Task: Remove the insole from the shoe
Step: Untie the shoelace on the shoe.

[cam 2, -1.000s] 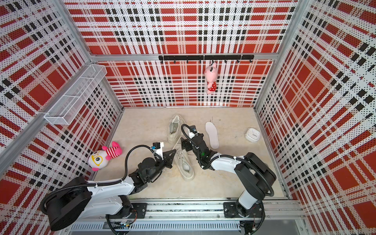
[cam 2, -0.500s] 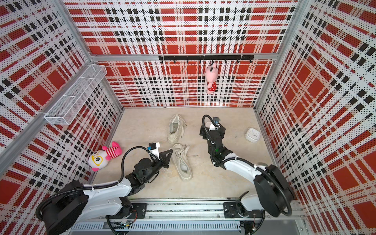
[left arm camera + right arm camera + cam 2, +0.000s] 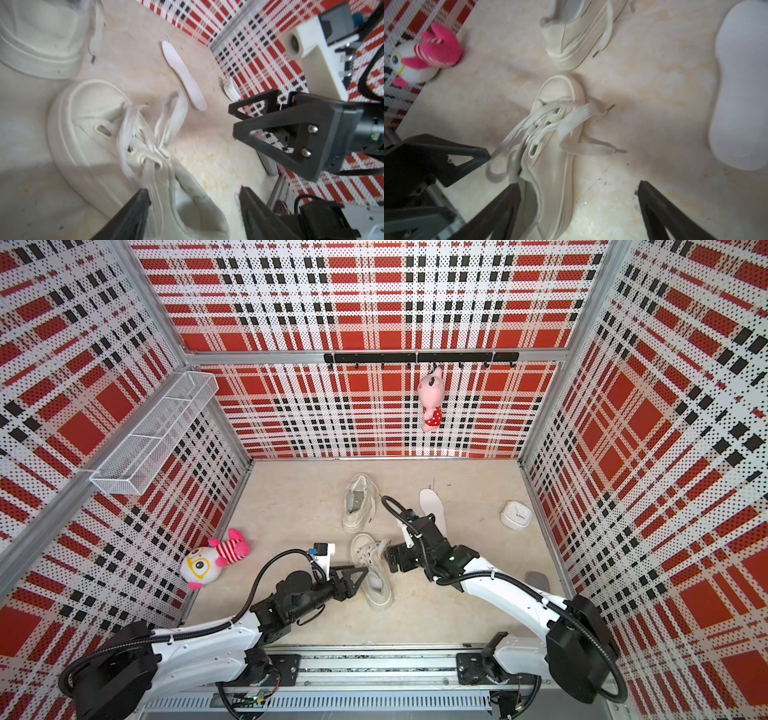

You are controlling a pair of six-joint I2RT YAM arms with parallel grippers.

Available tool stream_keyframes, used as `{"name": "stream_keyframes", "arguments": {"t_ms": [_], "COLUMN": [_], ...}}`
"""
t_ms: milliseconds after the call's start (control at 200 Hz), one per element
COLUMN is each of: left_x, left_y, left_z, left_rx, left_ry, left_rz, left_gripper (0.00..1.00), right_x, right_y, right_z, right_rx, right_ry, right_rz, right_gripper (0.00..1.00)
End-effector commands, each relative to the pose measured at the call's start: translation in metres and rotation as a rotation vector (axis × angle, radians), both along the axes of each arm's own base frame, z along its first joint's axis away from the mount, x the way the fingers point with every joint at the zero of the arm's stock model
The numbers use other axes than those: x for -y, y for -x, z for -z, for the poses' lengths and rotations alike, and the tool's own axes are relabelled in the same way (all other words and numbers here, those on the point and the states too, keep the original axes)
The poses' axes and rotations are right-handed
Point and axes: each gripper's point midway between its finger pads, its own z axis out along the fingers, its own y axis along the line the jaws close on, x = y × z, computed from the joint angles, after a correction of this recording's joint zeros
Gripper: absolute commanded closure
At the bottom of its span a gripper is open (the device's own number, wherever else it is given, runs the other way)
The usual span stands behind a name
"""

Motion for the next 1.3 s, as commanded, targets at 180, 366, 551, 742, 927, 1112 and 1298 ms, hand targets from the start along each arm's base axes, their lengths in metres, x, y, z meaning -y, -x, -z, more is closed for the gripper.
{"name": "stream_keyframes", "arguments": {"t_ms": [180, 366, 551, 742, 927, 1112, 1298], "left_x": [0.006, 0.006, -0.013, -0.056, -0.086, -0.076, -0.045], "left_y": [0.004, -0.003, -0.011, -0.013, -0.017, -0.022, -0.021], "left_z": [0.05, 0.057, 0.077, 0.103, 0.111, 0.099, 0.071], "left_rx": [-0.152, -0.164, -0.209, -0.289, -0.319, -0.284, -0.209], "left_ry": [-0.204, -0.248, -0.349, -0.446, -0.438, -0.34, -0.203], "left_rz": [-0.024, -0.044, -0.142, -0.295, -0.364, -0.313, -0.204], "left_gripper": [0.27, 0.25, 0.29, 0.38, 0.46, 0.63, 0.77], "right_x": [-0.025, -0.027, -0.014, 0.047, 0.113, 0.075, 0.015], "right_y": [0.029, 0.031, 0.029, 0.007, -0.002, -0.007, 0.002], "right_z": [0.043, 0.058, 0.078, 0.087, 0.082, 0.072, 0.047], "right_rx": [-0.157, -0.192, -0.227, -0.196, -0.167, -0.136, -0.084], "right_ry": [0.044, 0.083, 0.204, 0.449, 0.593, 0.413, 0.177], "right_rz": [-0.046, -0.049, -0.006, 0.226, 0.406, 0.255, 0.053], "right_gripper": [0.06, 0.07, 0.07, 0.19, 0.23, 0.23, 0.14]}}
